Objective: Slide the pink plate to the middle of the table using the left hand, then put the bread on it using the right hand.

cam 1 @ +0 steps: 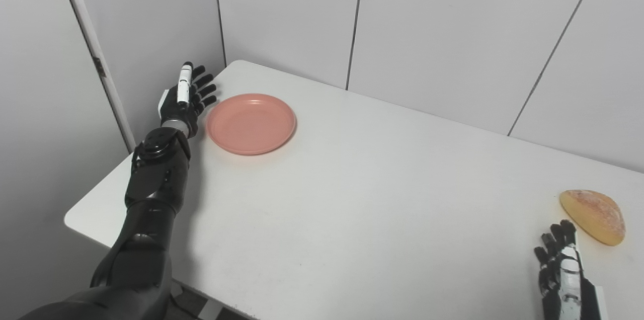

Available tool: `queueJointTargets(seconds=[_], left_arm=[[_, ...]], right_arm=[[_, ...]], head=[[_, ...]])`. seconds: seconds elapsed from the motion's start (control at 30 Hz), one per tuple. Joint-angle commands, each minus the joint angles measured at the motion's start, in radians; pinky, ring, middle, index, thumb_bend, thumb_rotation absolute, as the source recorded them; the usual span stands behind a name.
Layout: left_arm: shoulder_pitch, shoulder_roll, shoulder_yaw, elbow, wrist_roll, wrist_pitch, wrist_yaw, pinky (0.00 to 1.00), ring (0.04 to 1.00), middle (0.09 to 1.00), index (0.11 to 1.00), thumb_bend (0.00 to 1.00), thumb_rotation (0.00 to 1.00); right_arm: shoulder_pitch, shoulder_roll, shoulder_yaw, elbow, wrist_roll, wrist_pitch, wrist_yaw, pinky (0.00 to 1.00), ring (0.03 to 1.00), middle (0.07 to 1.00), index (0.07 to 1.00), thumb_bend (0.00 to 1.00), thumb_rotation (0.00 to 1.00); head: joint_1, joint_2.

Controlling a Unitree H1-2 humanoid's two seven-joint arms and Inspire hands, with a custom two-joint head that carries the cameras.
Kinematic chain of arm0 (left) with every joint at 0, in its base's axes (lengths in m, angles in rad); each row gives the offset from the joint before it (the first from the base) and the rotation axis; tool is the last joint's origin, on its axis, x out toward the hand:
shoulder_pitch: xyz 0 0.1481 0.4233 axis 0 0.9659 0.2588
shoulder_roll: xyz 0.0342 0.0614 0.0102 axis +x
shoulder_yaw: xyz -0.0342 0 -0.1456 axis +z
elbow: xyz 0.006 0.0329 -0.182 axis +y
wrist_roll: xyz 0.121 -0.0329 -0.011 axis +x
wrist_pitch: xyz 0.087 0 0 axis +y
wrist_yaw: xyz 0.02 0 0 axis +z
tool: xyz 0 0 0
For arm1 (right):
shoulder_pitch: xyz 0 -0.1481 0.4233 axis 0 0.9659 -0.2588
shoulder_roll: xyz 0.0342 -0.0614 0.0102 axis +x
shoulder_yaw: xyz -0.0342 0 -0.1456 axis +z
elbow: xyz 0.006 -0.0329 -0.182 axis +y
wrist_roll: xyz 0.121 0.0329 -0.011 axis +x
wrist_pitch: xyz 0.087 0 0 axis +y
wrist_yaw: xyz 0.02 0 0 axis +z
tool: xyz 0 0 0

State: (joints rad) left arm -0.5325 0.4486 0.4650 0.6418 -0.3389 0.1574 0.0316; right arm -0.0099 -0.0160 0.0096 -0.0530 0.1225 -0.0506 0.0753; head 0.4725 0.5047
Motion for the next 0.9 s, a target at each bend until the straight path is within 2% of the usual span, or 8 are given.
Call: queueJointTargets(seconds=[0.0,0.27,0.6,0.87], left_arm=[[-0.044,0.019,-0.005,-0.006,-0.009,-0.056,-0.024,0.84,0.862,0.866,0.854,0.36,1.00],[-0.046,0.018,-0.008,0.041,-0.004,-0.081,-0.028,0.88,0.868,0.866,0.869,0.36,1.00],[-0.054,0.013,0.003,0.085,-0.014,-0.083,-0.003,0.85,0.855,0.845,0.840,0.36,1.00],[-0.055,0.001,-0.017,0.107,-0.016,-0.093,-0.030,0.85,0.860,0.862,0.860,0.36,1.00]], right_arm=[[0.019,-0.007,-0.006,-0.001,0.000,-0.009,0.003,1.00,1.000,1.000,1.000,0.13,1.00],[0.021,-0.004,-0.007,-0.009,0.007,0.000,0.006,1.00,1.000,1.000,1.000,0.13,1.00],[0.022,-0.007,-0.008,-0.007,0.009,-0.006,0.010,1.00,1.000,1.000,1.000,0.11,1.00],[0.022,-0.006,-0.008,-0.010,-0.003,-0.005,0.004,1.00,1.000,1.000,1.000,0.11,1.00]], head=[[0.000,0.001],[0.001,0.003],[0.001,0.006],[-0.007,0.012]])
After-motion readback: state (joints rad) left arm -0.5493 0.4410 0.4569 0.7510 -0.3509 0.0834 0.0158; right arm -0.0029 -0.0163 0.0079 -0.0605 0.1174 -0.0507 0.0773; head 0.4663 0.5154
